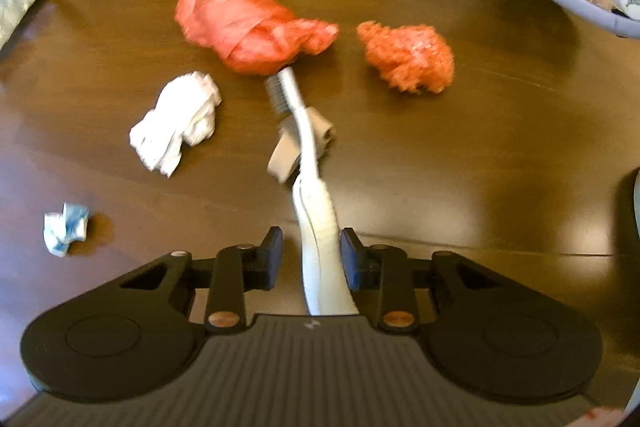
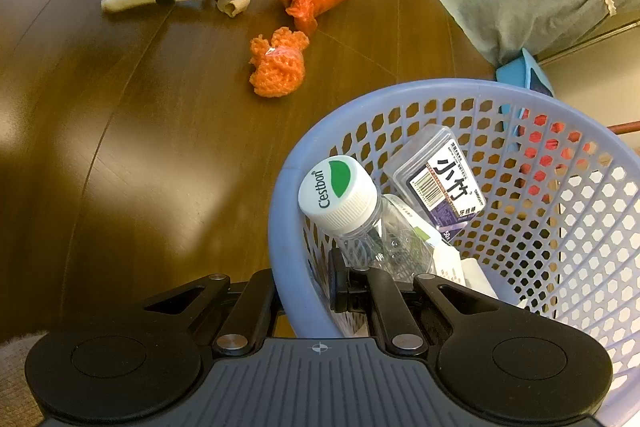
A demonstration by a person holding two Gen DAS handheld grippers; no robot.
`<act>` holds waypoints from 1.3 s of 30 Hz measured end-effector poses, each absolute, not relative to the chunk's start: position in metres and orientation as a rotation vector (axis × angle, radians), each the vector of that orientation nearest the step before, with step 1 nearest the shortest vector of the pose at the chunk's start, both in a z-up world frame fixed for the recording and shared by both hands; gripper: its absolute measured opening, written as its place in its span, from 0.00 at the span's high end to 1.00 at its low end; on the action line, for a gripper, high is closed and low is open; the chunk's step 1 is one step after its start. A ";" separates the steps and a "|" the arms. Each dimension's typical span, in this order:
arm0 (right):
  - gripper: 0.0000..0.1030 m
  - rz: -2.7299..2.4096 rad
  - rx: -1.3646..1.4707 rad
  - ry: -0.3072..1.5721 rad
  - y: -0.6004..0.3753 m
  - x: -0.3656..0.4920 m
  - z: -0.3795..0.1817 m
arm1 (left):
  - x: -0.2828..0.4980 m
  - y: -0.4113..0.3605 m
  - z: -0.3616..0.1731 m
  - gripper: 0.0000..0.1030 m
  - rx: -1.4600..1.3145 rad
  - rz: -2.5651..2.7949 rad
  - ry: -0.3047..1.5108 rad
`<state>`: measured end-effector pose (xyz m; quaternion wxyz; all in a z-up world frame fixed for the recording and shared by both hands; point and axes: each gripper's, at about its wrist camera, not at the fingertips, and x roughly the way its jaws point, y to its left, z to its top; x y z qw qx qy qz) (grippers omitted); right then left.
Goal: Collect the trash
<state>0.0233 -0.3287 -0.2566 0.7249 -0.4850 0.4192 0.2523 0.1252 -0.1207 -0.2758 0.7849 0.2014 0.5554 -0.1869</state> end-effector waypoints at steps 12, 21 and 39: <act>0.97 0.555 -1.071 0.927 -0.329 0.024 -0.257 | 0.120 -0.119 -0.278 0.82 0.465 -0.435 1.202; 0.97 0.555 -1.078 0.927 -0.330 0.024 -0.257 | 0.114 -0.106 -0.254 0.82 0.535 -0.431 1.159; 0.97 0.553 -1.087 0.933 -0.331 0.024 -0.257 | 0.112 -0.100 -0.183 0.88 0.540 -0.438 1.028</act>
